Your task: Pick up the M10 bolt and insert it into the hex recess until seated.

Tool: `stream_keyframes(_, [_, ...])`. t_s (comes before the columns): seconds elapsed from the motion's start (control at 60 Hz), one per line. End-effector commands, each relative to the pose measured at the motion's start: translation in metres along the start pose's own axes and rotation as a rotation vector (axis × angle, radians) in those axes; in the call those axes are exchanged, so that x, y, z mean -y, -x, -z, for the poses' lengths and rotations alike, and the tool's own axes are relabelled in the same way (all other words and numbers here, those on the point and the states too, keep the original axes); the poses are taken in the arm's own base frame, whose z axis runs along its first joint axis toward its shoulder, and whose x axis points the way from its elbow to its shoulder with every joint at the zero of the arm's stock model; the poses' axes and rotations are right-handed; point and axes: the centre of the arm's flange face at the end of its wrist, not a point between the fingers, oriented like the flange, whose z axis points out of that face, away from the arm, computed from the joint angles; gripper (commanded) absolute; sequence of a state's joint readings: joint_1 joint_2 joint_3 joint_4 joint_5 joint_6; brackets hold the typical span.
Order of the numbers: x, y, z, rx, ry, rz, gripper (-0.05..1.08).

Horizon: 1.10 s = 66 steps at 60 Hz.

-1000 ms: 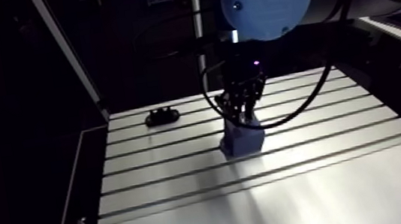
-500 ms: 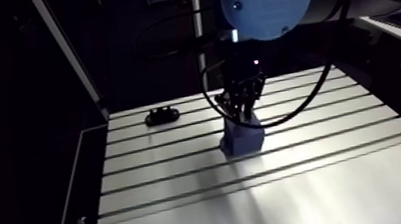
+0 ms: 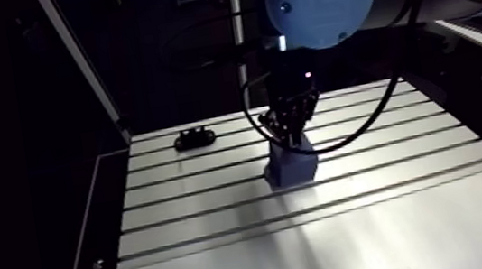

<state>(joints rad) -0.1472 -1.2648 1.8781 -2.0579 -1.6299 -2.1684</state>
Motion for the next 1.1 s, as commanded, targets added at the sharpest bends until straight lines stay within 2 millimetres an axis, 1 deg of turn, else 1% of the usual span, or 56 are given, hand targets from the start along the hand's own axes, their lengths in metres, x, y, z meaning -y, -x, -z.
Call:
stream_keyframes(0.017, [0.0002,0.0003,-0.0008,0.001,-0.001,0.0,0.65])
stream_keyframes(0.467, [-0.0006,-0.0007,0.001,-0.006,0.004,-0.002,0.67])
stream_keyframes(0.717, [-0.001,-0.0017,-0.0028,0.0,0.0,0.0,0.68])
stream_keyframes(1.1, [-0.0009,-0.0016,-0.0021,-0.001,0.001,0.0,0.69])
